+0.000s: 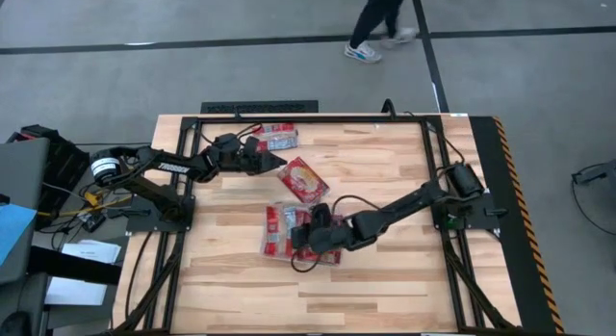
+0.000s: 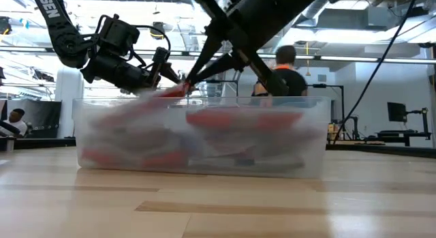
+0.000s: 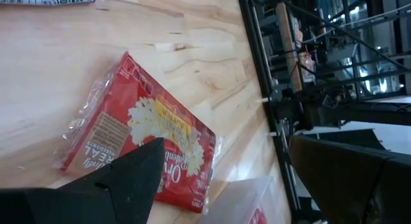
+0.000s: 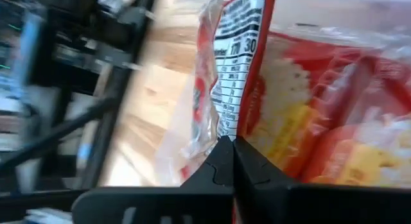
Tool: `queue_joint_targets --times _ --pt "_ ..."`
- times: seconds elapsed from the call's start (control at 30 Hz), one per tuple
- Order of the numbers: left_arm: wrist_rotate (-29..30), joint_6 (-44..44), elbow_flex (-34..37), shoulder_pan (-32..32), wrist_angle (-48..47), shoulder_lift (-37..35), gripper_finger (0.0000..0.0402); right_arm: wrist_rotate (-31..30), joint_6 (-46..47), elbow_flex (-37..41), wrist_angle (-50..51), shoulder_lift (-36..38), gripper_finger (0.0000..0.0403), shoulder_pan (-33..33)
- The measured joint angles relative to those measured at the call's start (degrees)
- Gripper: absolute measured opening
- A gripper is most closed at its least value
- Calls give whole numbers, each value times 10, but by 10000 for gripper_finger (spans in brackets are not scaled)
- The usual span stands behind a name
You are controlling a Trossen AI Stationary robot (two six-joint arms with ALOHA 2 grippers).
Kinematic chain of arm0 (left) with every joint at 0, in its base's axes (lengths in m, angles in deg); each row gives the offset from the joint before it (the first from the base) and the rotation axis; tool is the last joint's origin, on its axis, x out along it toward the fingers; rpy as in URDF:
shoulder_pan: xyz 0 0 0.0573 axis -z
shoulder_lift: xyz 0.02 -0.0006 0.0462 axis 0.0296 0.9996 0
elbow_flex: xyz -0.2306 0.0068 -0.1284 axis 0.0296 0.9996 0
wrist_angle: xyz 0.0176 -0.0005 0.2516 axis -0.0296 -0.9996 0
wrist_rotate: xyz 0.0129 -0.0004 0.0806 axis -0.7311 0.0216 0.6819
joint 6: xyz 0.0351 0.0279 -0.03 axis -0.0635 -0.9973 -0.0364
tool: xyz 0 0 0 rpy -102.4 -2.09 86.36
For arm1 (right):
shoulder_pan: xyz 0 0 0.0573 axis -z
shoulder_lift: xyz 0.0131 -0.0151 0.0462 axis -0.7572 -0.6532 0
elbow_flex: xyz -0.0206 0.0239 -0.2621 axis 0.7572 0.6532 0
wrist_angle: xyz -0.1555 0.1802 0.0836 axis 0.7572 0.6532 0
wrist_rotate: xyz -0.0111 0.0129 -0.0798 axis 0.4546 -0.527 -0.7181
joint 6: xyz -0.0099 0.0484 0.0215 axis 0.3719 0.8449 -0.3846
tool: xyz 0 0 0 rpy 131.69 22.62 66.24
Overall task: Sort popcorn bags into baskets
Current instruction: Put the red popcorn bag into the transparent bin
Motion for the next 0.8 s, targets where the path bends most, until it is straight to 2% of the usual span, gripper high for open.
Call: queue_joint_targets --times 0.13,0.23,0.5,0.6,0.8 --pt "-9 0 0 -11 0 -1 320 3 -14 -44 108 -3 24 2" --pt "-9 0 0 -15 1 -1 320 1 -29 -61 151 -3 47 2" --pt "-10 1 0 -19 3 -2 320 60 -84 -76 152 -2 138 10" --pt "-29 7 0 -30 14 -2 320 60 -97 -76 167 0 173 17" --pt "-90 59 0 -61 114 -7 320 58 -203 -77 283 81 206 75"
